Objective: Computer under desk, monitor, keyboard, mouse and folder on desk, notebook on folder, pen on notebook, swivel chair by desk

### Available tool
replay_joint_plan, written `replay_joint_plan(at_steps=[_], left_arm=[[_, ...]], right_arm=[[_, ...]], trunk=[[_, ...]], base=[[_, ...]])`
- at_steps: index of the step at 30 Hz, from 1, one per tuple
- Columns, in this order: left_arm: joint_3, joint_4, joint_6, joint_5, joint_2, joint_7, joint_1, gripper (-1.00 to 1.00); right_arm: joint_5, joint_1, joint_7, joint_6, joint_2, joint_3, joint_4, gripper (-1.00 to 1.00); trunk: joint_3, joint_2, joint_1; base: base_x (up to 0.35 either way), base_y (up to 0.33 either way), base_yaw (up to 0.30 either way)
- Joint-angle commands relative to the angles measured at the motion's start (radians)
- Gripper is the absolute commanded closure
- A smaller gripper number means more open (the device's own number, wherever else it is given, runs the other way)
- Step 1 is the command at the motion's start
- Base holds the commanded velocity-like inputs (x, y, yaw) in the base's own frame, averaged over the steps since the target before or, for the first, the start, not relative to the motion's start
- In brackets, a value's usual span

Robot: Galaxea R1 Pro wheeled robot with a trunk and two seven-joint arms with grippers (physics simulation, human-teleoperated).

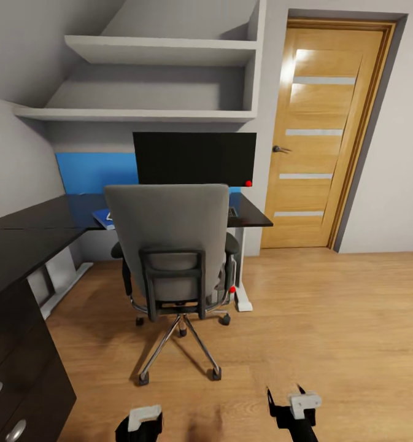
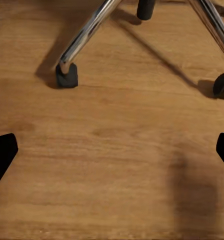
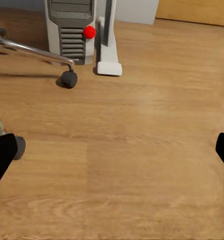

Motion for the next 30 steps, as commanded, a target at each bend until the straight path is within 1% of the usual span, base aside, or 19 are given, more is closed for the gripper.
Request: replay_joint_plan(at_steps=[1, 2, 4, 5, 9, 12, 13, 15, 17, 19, 21, 24, 30], left_arm=[[0.006, 0.001, -0.060, -0.004, 0.000, 0.031, 0.027, -1.00], [0.006, 0.001, -0.106, -0.004, 0.000, 0.057, 0.053, -1.00], [0.006, 0.001, -0.142, -0.005, 0.002, 0.077, 0.079, -1.00], [0.005, 0.001, -0.167, -0.005, 0.008, 0.090, 0.103, -1.00], [0.004, 0.001, -0.207, -0.007, 0.019, 0.106, 0.138, -1.00], [0.004, 0.001, -0.261, -0.008, 0.023, 0.112, 0.149, -1.00], [0.004, 0.001, -0.312, -0.008, 0.026, 0.113, 0.155, -1.00], [0.004, 0.001, -0.335, -0.008, 0.026, 0.113, 0.159, -1.00], [0.004, 0.001, -0.372, -0.008, 0.026, 0.113, 0.167, -1.00], [0.004, 0.001, -0.449, -0.009, 0.027, 0.112, 0.178, -1.00], [0.004, 0.001, -0.494, -0.009, 0.027, 0.112, 0.184, -1.00], [0.004, 0.001, -0.534, -0.009, 0.028, 0.112, 0.188, -1.00], [0.003, 0.001, -0.554, -0.009, 0.026, 0.108, 0.193, -1.00]], right_arm=[[-0.006, 0.013, -0.003, -0.021, -0.008, 0.010, 0.003, -1.00], [-0.007, 0.024, -0.004, -0.039, -0.016, 0.010, 0.004, -1.00], [-0.007, 0.035, -0.004, -0.053, -0.021, 0.010, 0.004, -1.00], [-0.007, 0.044, -0.004, -0.064, -0.025, 0.010, 0.004, -1.00], [-0.007, 0.056, -0.005, -0.077, -0.025, 0.012, 0.005, -1.00], [-0.007, 0.060, -0.009, -0.080, -0.016, 0.012, 0.006, -1.00], [-0.009, 0.062, -0.034, -0.081, -0.014, 0.010, 0.006, -1.00], [-0.011, 0.062, -0.057, -0.082, -0.012, 0.010, 0.006, -1.00], [-0.013, 0.062, -0.096, -0.083, -0.011, 0.010, 0.005, -1.00], [-0.015, 0.062, -0.142, -0.083, -0.008, 0.011, 0.005, -1.00], [-0.015, 0.062, -0.159, -0.083, -0.008, 0.011, 0.005, -1.00], [-0.015, 0.062, -0.171, -0.080, -0.008, 0.010, 0.004, -1.00], [-0.015, 0.063, -0.173, -0.074, -0.012, 0.010, 0.003, -1.00]], trunk=[[0.001, 0.007, -0.004], [0.002, 0.014, -0.008], [0.006, 0.028, -0.016], [0.007, 0.035, -0.020], [0.014, 0.063, -0.035], [0.018, 0.084, -0.046], [0.020, 0.091, -0.050], [0.023, 0.105, -0.058], [0.026, 0.119, -0.066], [0.029, 0.133, -0.073], [0.033, 0.147, -0.081], [0.037, 0.168, -0.092], [0.047, 0.210, -0.115]], base=[[0.000, 0.000, 0.000], [0.000, 0.000, 0.000], [0.000, 0.000, 0.000], [0.000, 0.000, 0.000], [0.000, 0.000, 0.000], [0.000, 0.000, 0.000], [0.000, 0.000, 0.000], [0.000, 0.000, 0.000], [0.000, 0.000, 0.000], [0.000, 0.000, 0.000], [0.000, 0.000, 0.000], [0.000, 0.000, 0.000], [0.000, 0.000, 0.019]])
